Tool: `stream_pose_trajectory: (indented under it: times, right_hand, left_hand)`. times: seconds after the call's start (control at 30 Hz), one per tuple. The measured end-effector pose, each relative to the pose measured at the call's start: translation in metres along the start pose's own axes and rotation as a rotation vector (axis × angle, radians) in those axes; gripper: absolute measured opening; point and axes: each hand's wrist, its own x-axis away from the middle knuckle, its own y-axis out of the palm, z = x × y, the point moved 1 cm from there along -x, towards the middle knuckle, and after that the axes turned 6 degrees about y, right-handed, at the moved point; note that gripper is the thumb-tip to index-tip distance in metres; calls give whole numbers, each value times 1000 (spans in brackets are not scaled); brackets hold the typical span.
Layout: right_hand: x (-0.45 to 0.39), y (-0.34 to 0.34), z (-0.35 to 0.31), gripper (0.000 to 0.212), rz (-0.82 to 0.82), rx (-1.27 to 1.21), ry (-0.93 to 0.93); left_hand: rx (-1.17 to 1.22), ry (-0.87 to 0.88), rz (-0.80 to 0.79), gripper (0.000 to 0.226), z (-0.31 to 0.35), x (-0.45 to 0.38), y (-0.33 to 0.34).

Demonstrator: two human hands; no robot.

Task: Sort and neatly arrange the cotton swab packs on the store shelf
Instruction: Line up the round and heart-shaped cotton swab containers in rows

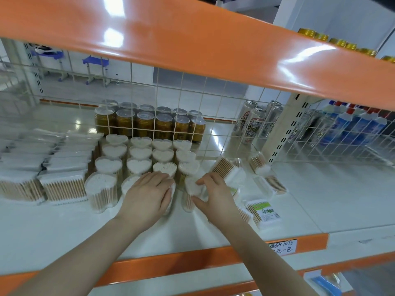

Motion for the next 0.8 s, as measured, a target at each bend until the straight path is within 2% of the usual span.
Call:
stream_pose_trajectory:
  times: [0.23,0.47,0.8]
  right_hand:
    - [1,6,-3,35,39,16,-4]
    - [4,-4,3,45,44,24,-1]
    - [-3,-41,44,43,107,-18,123]
  left_hand:
    - [5,-76,14,38,6,0,6]
    - [14,-75,48,39,7,-5,5]
    - [42,-44,60,38,31,-28,4]
